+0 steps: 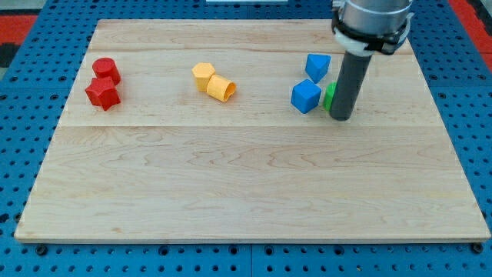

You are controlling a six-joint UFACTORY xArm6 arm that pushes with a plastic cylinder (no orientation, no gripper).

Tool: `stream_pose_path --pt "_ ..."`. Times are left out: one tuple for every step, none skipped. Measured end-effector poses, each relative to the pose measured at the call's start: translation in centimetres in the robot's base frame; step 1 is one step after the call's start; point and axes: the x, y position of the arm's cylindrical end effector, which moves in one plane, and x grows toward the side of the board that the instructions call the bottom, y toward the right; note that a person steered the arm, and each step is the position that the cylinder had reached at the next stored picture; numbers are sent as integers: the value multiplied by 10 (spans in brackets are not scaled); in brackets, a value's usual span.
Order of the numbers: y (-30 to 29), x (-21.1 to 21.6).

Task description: Push the green blocks to the top right of the blue triangle

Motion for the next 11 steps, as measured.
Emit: stream_pose_path --pt "5 -41" --pt "26 -58" --pt "25 -69" --pt "11 -115" --pt "41 -90" --pt "104 -90" --pt "106 -152" --pt "75 -158" --pt "78 -127" --pt "59 -117" --pt "45 -144"
